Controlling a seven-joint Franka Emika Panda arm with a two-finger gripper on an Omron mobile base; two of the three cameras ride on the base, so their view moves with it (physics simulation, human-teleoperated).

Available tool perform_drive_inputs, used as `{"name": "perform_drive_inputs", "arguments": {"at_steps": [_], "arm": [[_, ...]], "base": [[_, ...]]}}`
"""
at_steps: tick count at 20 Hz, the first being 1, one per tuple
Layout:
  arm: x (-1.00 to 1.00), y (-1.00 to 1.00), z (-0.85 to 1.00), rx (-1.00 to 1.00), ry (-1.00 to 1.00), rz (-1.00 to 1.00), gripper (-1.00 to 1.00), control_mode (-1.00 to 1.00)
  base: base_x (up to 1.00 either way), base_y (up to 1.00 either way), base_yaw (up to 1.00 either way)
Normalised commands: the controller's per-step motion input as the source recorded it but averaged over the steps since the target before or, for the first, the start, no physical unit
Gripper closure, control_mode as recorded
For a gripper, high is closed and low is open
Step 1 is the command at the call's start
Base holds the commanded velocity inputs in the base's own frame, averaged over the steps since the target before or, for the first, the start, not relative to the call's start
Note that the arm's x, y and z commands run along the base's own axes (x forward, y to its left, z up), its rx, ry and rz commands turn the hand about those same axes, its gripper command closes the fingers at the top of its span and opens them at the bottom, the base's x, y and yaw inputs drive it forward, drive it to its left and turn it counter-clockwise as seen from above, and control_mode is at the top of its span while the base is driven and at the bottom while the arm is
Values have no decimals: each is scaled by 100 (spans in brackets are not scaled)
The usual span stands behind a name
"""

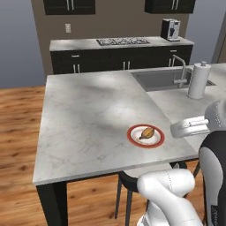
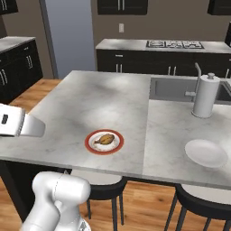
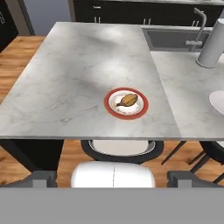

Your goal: Transport the chicken drumstick and onion to the fridge. Place the chicken drumstick on the rack containing meat and place the onion on the rack containing the vegetable, ensuring meats and vegetables are on different racks.

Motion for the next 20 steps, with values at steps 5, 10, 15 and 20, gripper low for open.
{"name": "perform_drive_inputs", "arguments": {"at_steps": [5,10,15,20], "arm": [[100,-4,-86,3,4,-7,-100,-100],[100,-9,-81,4,7,-19,-100,-100],[93,-40,-66,24,7,-9,-100,-100],[91,-31,-47,19,19,-10,-100,-100]], "base": [[0,0,0],[0,0,0],[0,0,0],[0,0,0]]}}
